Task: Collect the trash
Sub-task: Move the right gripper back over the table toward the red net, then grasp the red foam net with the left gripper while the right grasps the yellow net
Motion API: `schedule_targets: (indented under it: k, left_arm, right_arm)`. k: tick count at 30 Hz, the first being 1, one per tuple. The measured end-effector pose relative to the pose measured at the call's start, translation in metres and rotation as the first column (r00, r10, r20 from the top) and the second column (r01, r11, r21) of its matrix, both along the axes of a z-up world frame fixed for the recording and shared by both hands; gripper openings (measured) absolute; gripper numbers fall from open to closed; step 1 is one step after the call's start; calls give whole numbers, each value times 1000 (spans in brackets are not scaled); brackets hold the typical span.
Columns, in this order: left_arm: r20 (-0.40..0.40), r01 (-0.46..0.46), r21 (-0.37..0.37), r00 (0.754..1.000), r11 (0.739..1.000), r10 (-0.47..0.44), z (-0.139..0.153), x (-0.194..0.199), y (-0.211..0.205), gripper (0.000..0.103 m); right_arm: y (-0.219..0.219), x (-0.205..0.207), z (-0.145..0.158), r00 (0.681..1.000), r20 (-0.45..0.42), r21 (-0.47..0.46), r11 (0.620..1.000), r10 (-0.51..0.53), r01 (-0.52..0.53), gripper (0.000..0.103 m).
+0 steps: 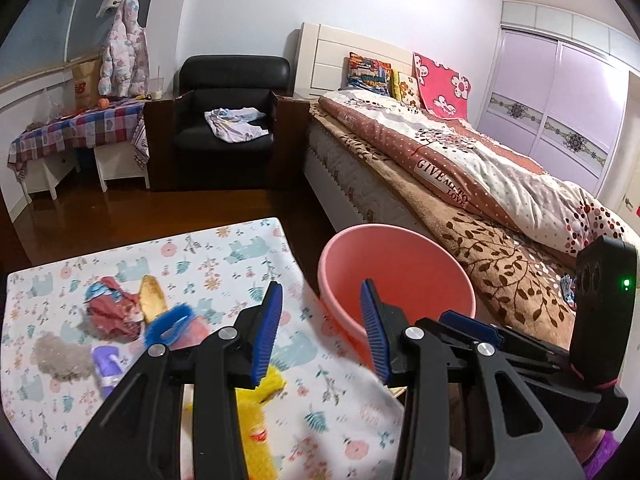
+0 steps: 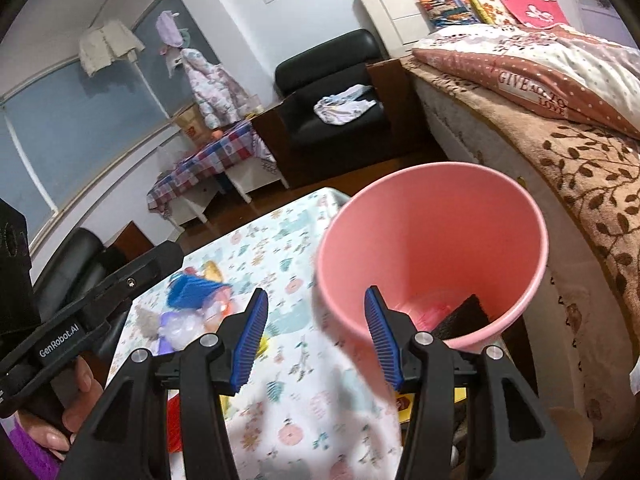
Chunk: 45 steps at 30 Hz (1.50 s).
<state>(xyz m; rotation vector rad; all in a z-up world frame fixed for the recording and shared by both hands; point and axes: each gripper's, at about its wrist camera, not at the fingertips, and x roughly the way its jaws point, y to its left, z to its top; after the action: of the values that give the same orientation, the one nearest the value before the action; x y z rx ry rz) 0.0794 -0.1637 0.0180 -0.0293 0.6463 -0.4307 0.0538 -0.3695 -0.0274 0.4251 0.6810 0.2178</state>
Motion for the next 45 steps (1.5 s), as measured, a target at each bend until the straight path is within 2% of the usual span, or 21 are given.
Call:
schedule_targets:
  k: [8, 17, 22, 37, 45]
  left_arm:
    - [7, 15, 32, 1000, 999, -15, -1, -24, 27, 41]
    - [-51, 0, 66, 999, 998, 4, -19, -38, 57, 41]
    - [-80, 32, 90, 997, 995, -24, -31, -47, 68, 41]
    - [-135, 139, 111, 983, 984, -123, -52, -80, 98, 41]
    - [-191, 149, 159, 975, 976, -118, -78, -88, 112, 41]
  right_arm:
    - [31, -10, 5, 997, 8, -16, 997, 73, -73, 50]
    - [58, -15, 0, 988, -20, -34, 987, 156, -157, 50]
    - [68, -15, -4, 981, -36, -33, 981, 189, -190, 50]
    - [77, -14, -16, 975, -86, -42, 977, 207, -211, 50]
    - [91, -11, -26, 961, -118, -39, 966, 249, -255, 50]
